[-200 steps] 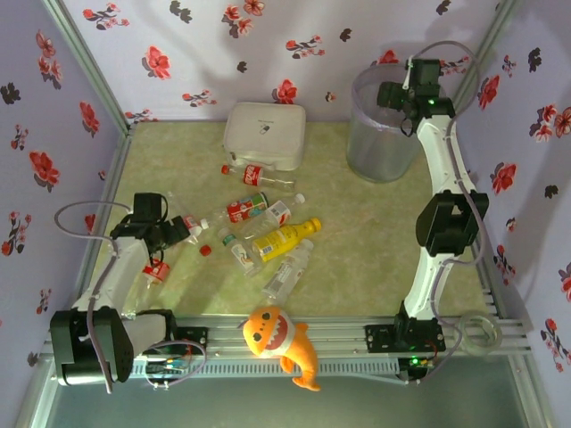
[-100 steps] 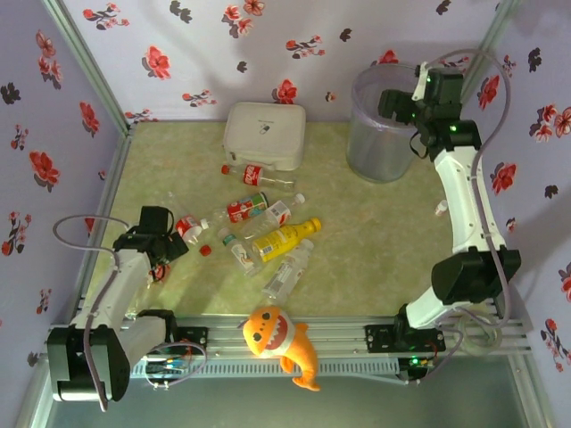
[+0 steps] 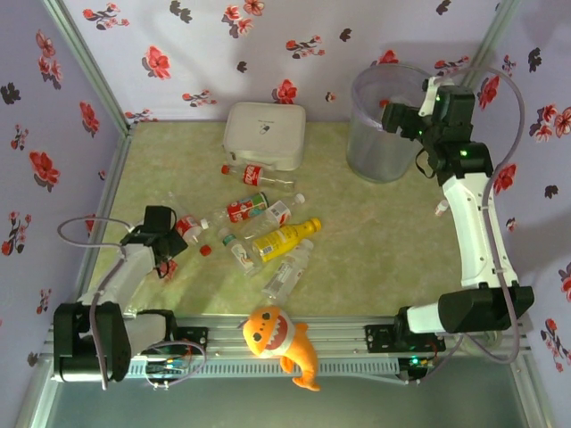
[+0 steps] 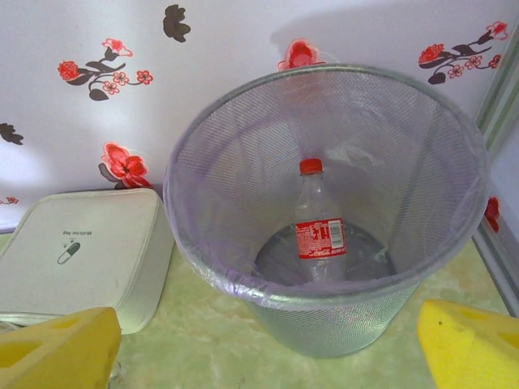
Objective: Put the plastic bottles in the bin
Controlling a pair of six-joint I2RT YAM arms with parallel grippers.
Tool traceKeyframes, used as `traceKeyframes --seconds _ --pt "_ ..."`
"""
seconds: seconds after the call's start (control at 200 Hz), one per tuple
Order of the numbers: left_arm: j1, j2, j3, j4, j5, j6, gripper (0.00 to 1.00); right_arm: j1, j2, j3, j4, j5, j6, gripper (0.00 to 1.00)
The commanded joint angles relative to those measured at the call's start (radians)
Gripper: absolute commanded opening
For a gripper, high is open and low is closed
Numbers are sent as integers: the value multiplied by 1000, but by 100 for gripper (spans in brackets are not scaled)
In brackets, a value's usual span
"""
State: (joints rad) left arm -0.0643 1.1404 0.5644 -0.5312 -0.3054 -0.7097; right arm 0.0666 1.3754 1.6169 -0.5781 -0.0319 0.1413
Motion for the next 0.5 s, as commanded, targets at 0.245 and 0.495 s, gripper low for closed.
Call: traceKeyframes --seconds 0.245,0.495 --pt "-6 145 60 265 200 -63 89 -1 -9 -17 13 -42 24 95" --pt "-20 102 144 155 298 5 100 -1 -8 -16 6 -51 32 95"
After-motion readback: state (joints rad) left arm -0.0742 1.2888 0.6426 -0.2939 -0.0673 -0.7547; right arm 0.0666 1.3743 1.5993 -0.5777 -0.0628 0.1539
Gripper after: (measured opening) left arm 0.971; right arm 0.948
